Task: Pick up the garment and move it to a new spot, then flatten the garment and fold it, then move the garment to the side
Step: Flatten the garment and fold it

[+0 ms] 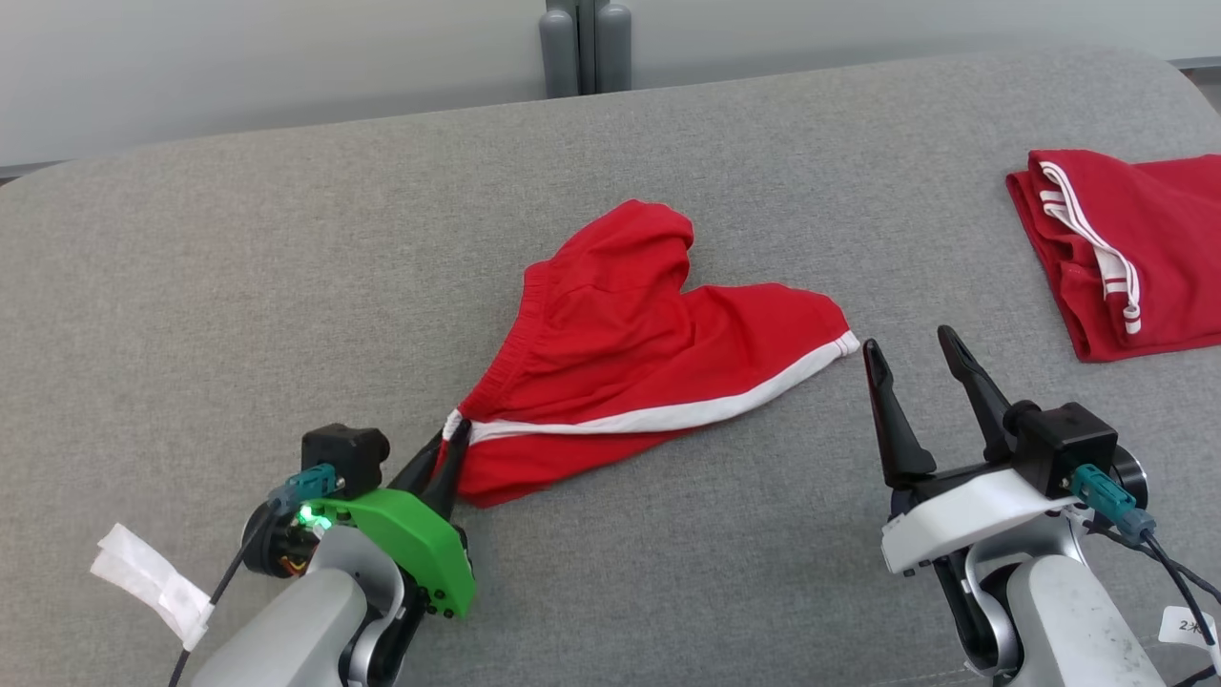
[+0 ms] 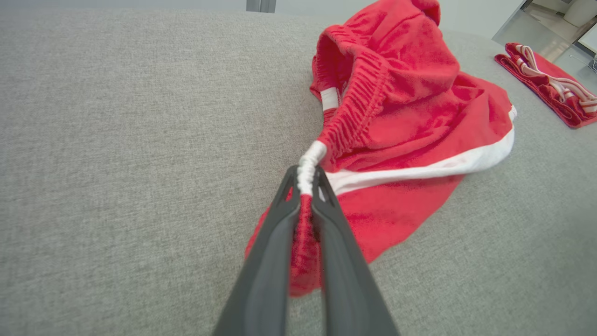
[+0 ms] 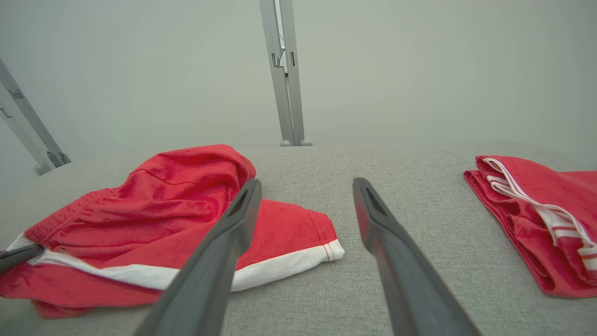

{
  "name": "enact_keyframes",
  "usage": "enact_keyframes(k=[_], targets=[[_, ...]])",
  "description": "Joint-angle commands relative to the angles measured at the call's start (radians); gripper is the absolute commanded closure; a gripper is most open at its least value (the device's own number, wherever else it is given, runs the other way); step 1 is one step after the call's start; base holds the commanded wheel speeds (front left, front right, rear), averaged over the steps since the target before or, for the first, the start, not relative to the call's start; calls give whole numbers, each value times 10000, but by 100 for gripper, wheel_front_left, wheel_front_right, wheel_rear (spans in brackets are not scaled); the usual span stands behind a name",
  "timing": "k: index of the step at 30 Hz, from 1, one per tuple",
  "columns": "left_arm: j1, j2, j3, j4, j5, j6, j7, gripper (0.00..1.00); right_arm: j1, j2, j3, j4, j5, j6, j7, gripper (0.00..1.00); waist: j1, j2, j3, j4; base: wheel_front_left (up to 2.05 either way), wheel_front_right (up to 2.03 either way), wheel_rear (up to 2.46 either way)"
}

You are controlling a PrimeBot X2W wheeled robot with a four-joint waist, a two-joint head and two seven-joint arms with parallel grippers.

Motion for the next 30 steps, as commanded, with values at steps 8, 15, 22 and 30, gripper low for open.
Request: enact_keyframes(k=[8, 15, 22, 30], targets=[[909, -265, 1245, -628, -173, -54, -678, 0, 207, -156, -120, -90, -3, -18, 85, 0, 0, 0, -288, 281, 0, 0, 0], [2497, -927, 4620, -2477, 1821, -292, -687, 0, 376, -274, -364, -129, -41, -18, 216, 0, 0, 0, -662, 626, 0, 0, 0], [3669, -1573, 6440, -3046, 3678, -969, -688, 0, 532, -295, -506, 42, -112, -16, 281, 0, 0, 0, -1143, 953, 0, 0, 0], [4282, -1839, 7153, -2791, 4912, -1298, -691, 0, 811, -331, -559, 459, 17, -16, 111, 0, 0, 0, -1604, 1229, 0, 0, 0]])
